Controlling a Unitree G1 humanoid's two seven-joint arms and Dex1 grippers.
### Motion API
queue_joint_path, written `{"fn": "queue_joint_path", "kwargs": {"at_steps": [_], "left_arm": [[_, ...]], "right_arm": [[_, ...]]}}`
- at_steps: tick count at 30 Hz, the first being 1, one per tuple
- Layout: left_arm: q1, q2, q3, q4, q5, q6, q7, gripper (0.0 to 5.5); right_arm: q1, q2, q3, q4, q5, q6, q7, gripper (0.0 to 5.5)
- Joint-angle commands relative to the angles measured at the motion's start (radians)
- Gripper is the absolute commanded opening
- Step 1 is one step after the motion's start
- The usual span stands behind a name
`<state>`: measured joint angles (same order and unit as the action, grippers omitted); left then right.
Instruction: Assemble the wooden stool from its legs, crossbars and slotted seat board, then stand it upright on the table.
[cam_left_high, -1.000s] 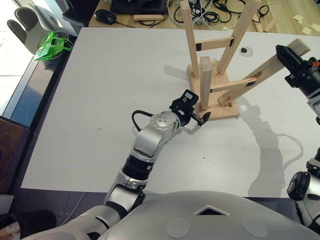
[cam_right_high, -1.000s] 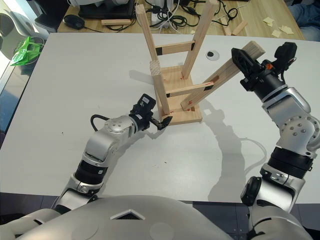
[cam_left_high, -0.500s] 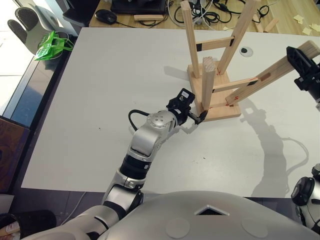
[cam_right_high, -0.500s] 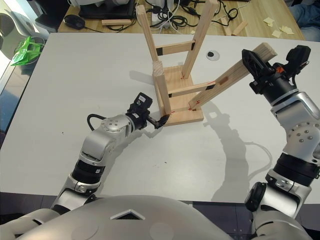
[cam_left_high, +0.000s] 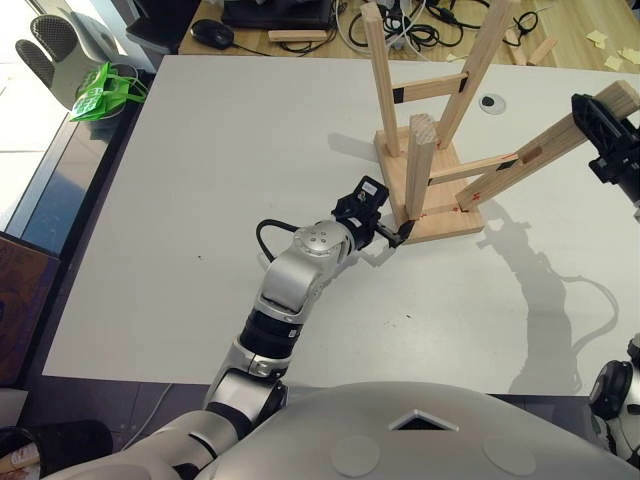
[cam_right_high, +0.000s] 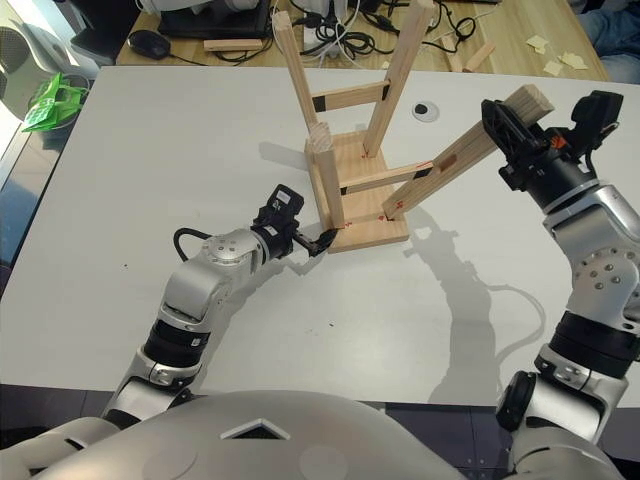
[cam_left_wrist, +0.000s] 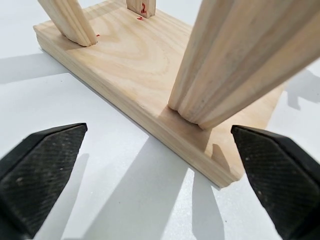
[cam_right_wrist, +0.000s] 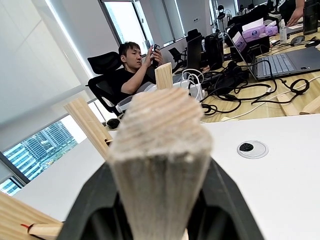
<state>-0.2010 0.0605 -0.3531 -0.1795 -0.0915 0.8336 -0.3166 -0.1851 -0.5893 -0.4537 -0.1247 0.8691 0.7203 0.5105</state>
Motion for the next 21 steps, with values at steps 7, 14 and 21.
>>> {"fn": "queue_joint_path", "kwargs": {"at_steps": [7,14,21], "left_arm": [[-0.008,0.001,0.013,0.013,0.004,-0.019,0.013,5.40],[-0.018,-0.004,0.011,0.028,0.007,-0.038,0.020,5.40],[-0.018,0.006,0.007,0.030,0.007,-0.051,0.014,5.40]], "right_arm": [[0.017,-0.050,0.037,0.051,-0.100,-0.023,-0.014,0.99],[0.001,-0.050,0.122,0.076,-0.157,-0.030,-0.001,0.99],[-0.020,-0.062,0.191,0.128,-0.187,-0.019,0.031,0.99]]}}
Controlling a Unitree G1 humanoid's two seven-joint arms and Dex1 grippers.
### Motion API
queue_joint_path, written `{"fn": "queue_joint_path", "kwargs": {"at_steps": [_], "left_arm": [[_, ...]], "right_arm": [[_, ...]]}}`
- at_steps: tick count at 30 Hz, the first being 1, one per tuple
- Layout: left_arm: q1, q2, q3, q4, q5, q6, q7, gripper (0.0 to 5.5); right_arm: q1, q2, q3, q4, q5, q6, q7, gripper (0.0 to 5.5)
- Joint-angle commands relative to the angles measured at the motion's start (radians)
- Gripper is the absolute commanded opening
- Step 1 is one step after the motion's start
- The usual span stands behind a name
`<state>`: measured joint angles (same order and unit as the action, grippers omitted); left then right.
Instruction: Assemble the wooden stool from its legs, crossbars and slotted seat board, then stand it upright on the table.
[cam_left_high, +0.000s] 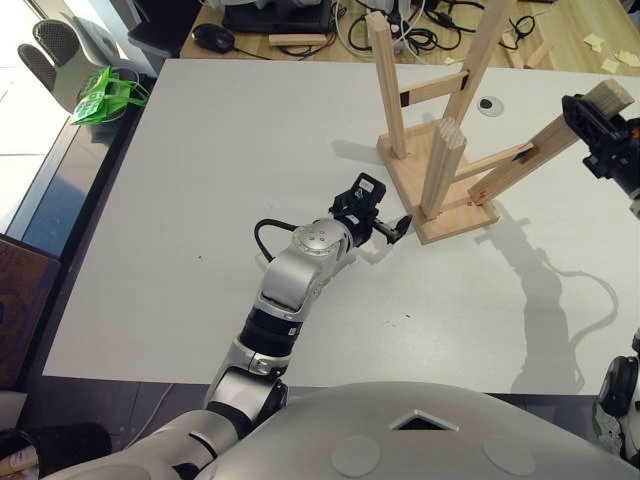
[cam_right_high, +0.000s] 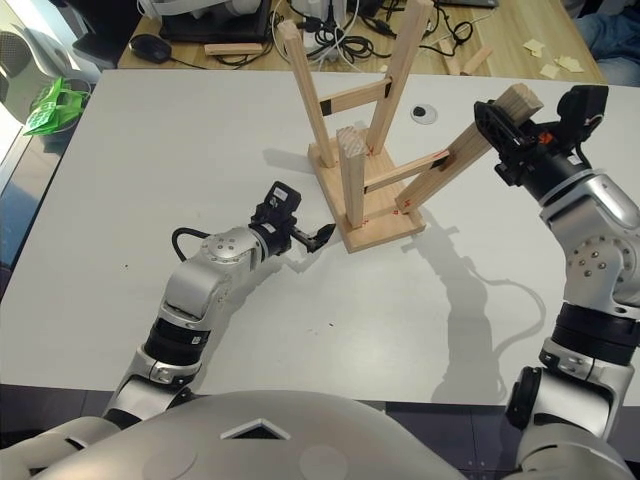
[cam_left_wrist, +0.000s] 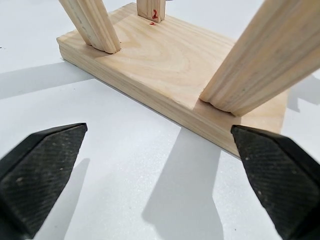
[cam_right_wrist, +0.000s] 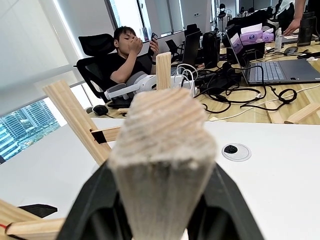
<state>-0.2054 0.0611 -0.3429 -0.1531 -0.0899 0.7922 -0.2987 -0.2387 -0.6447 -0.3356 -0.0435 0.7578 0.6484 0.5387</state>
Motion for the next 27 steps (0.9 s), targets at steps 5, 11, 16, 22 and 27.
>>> {"fn": "queue_joint_path", "kwargs": {"at_steps": [5,11,16,22,27], "left_arm": [[-0.015,0.007,-0.003,0.003,0.004,-0.014,-0.008,5.40],[-0.017,0.006,-0.001,-0.002,0.005,-0.013,-0.011,5.40],[-0.020,0.004,0.000,0.001,0.005,-0.016,-0.012,5.40],[-0.024,0.005,0.001,0.004,0.006,-0.021,-0.015,5.40],[-0.027,0.004,0.001,0.012,0.008,-0.026,-0.013,5.40]], "right_arm": [[0.011,0.000,0.096,0.131,-0.088,0.054,0.013,0.99],[-0.022,0.006,0.135,0.177,-0.115,0.050,0.041,0.99],[-0.076,0.014,0.138,0.234,-0.112,0.063,0.052,0.99],[-0.068,-0.003,0.224,0.203,-0.192,0.019,0.086,0.99],[-0.043,-0.042,0.316,0.239,-0.327,-0.026,0.039,1.41]]}}
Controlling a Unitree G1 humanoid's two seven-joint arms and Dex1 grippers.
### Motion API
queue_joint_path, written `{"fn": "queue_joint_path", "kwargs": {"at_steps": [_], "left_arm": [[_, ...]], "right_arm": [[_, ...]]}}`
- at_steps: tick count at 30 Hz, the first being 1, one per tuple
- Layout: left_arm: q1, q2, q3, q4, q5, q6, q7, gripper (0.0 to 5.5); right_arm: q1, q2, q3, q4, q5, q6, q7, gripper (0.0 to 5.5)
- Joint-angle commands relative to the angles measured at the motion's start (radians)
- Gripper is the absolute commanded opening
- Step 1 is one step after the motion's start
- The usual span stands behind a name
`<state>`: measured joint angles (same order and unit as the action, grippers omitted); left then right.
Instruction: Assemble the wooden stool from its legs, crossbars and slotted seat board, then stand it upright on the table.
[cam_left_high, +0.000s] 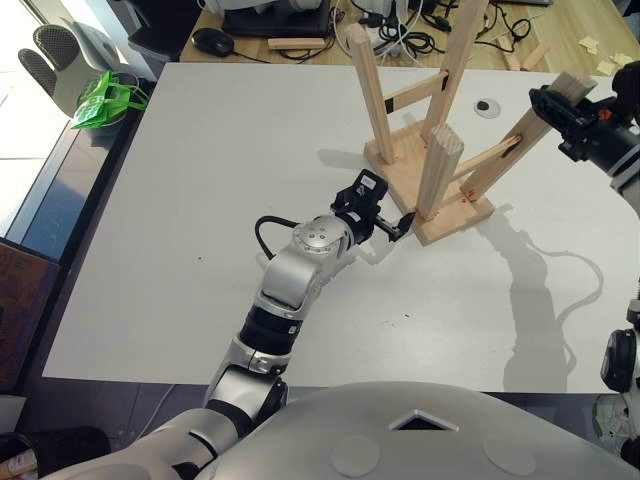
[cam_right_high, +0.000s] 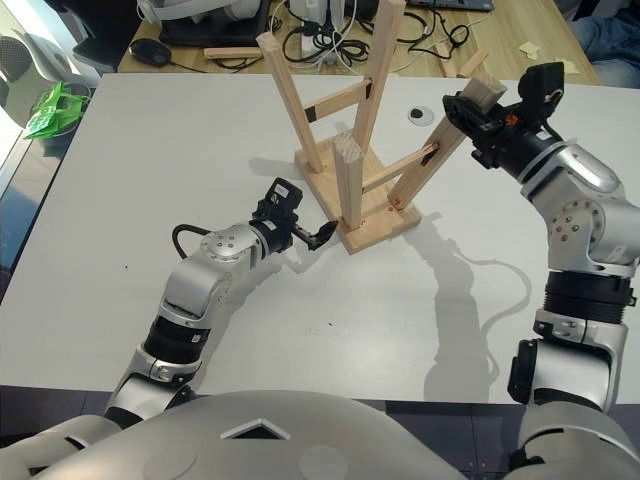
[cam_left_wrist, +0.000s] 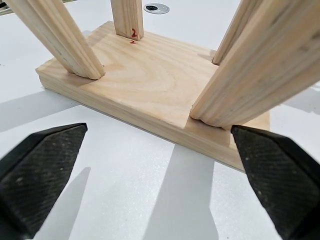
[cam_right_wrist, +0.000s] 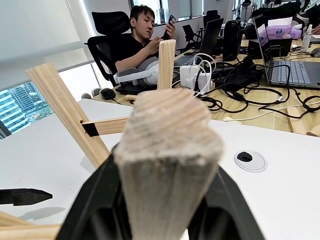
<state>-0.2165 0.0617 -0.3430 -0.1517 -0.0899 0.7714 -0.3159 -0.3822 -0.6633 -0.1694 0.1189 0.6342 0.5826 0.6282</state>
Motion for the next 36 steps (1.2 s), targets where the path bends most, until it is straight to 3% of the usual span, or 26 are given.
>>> {"fn": "queue_joint_path", "kwargs": {"at_steps": [1,9,13,15,21,25,31,36], "left_arm": [[-0.017,0.003,0.001,0.011,0.008,-0.006,0.005,5.40],[-0.048,-0.002,0.013,0.039,0.009,-0.018,0.005,5.40],[-0.050,0.000,0.020,0.047,0.009,-0.026,0.008,5.40],[-0.054,-0.002,0.022,0.053,0.009,-0.029,0.009,5.40],[-0.060,0.002,0.026,0.063,0.010,-0.040,0.008,5.40],[-0.055,0.005,0.025,0.056,0.009,-0.041,0.005,5.40],[-0.051,0.008,0.021,0.044,0.009,-0.034,0.001,5.40],[-0.051,0.014,0.022,0.035,0.010,-0.031,0.001,5.40]], "right_arm": [[0.099,-0.030,0.179,0.101,-0.234,0.044,-0.063,1.62],[0.102,-0.015,0.343,0.108,-0.398,-0.013,-0.046,2.97],[0.121,-0.027,0.362,0.087,-0.428,-0.025,-0.032,3.64],[0.100,0.013,0.288,0.094,-0.387,-0.013,-0.073,3.95],[-0.050,0.159,-0.027,0.047,-0.091,0.085,-0.149,3.95],[-0.103,0.169,-0.114,0.033,-0.009,0.122,-0.148,3.95],[-0.127,0.172,-0.129,-0.024,0.024,0.162,-0.140,3.95],[-0.040,0.110,0.113,0.060,-0.202,0.267,-0.191,3.95]]}}
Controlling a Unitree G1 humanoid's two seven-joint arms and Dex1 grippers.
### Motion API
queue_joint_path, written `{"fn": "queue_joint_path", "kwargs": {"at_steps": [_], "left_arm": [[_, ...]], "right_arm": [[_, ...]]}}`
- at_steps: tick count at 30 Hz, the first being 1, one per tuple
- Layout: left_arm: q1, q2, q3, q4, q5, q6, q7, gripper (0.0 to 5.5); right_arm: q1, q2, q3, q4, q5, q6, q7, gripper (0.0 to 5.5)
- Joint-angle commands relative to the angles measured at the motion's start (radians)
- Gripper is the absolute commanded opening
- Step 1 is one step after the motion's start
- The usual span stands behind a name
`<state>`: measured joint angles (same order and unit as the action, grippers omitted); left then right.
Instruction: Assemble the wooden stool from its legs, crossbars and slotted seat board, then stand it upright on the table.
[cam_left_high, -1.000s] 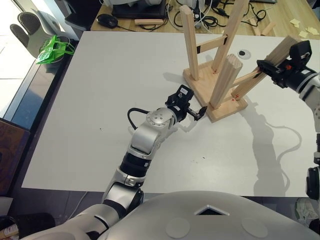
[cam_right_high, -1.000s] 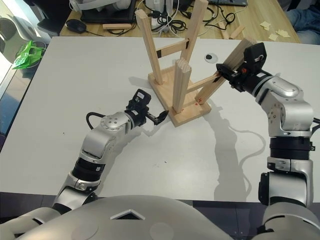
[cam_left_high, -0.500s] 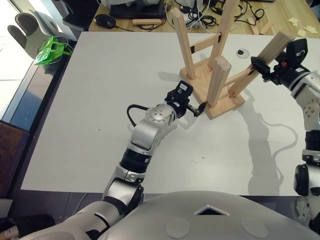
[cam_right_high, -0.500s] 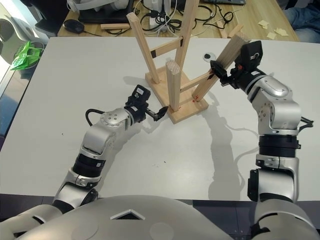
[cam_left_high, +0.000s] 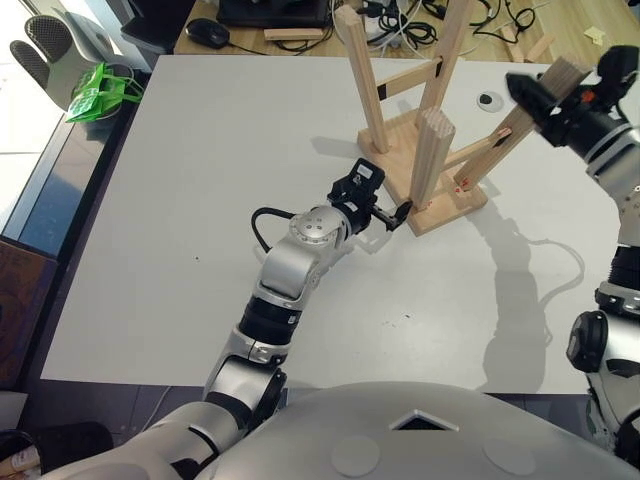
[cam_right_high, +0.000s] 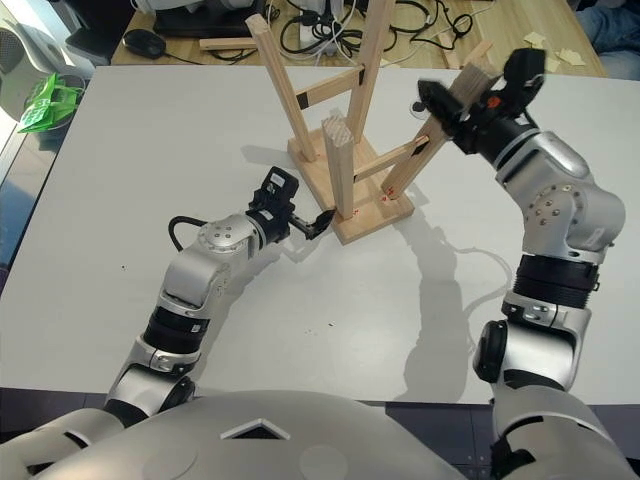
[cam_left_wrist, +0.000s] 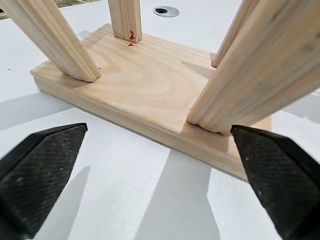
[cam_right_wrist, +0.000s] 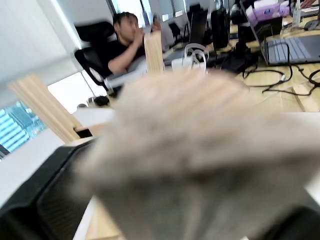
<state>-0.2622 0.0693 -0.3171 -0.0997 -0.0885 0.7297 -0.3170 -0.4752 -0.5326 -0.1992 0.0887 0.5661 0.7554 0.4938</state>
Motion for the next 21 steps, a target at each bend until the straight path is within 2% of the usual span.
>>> {"fn": "queue_joint_path", "kwargs": {"at_steps": [1,4,8,10,15,21], "left_arm": [[-0.013,0.006,-0.006,-0.014,0.009,0.011,0.000,5.40],[-0.028,0.007,0.003,-0.011,0.009,0.010,0.002,5.40],[-0.022,0.012,0.004,-0.003,0.011,0.000,0.001,5.40],[-0.027,0.007,0.004,0.007,0.012,-0.004,0.005,5.40],[-0.035,-0.002,0.006,0.033,0.015,-0.023,0.011,5.40],[-0.037,-0.001,0.007,0.047,0.018,-0.038,0.011,5.40]], "right_arm": [[0.062,-0.007,0.158,0.123,-0.157,0.127,-0.087,3.95],[0.065,0.029,0.190,0.161,-0.184,0.182,-0.138,3.95],[0.059,0.042,0.238,0.142,-0.203,0.149,-0.125,3.95],[0.039,0.060,0.206,0.135,-0.200,0.083,-0.133,3.95],[-0.101,0.105,0.030,0.147,-0.156,-0.119,-0.171,3.95],[-0.229,0.088,-0.050,0.143,-0.109,-0.134,-0.137,3.95]]}}
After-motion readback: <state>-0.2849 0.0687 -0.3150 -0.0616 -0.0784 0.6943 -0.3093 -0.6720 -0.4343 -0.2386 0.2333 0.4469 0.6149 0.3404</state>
